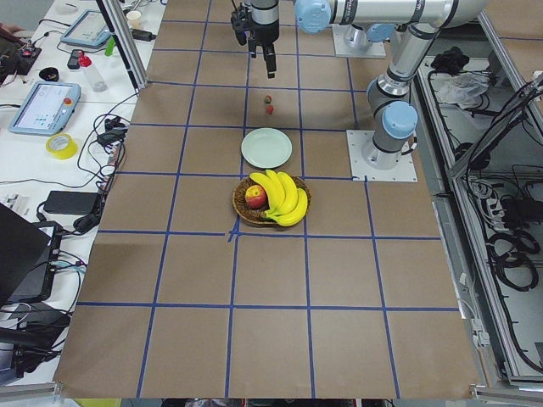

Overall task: Collect all strawberries into plate
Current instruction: 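Reach the right gripper to the farthest strawberry and grasp it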

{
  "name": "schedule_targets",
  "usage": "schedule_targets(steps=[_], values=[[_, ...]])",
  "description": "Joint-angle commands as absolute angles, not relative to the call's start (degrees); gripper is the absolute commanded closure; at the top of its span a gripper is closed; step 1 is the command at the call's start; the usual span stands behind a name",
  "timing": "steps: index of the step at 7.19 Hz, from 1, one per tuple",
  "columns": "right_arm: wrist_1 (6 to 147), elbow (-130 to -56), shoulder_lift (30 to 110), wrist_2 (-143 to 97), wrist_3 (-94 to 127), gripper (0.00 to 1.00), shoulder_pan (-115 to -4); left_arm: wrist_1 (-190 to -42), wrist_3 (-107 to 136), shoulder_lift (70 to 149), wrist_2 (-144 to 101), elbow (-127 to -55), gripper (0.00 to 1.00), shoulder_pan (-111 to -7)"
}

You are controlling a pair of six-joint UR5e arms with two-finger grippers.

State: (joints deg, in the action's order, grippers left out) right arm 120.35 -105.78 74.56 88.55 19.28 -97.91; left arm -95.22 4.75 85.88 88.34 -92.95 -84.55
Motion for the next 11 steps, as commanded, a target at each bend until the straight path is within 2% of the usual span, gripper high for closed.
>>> schedule_targets(steps=[1, 3, 6, 8, 11], values=[[120.94, -110.11, 77.52, 93.92, 6.81, 0.07, -87.84, -95.27, 4.75, 85.96, 88.42, -92.99, 0.0, -84.46], [122.51, -113.44, 77.35, 94.04, -1.36, 0.15, -81.59, -95.19, 4.75, 85.96, 88.33, -92.99, 0.0, -84.55], [135.83, -124.15, 76.91, 92.99, -2.37, 0.15, -79.1, -95.19, 4.75, 86.04, 88.33, -93.34, 0.0, -84.55], [138.69, -125.77, 76.55, 93.25, -2.55, 0.17, -79.01, -95.19, 4.75, 85.96, 88.33, -93.86, 0.0, -84.55], [138.69, -124.03, 75.85, 93.43, -2.64, 0.19, -79.01, -95.01, 4.75, 85.96, 88.33, -93.96, 0.0, -84.55]])
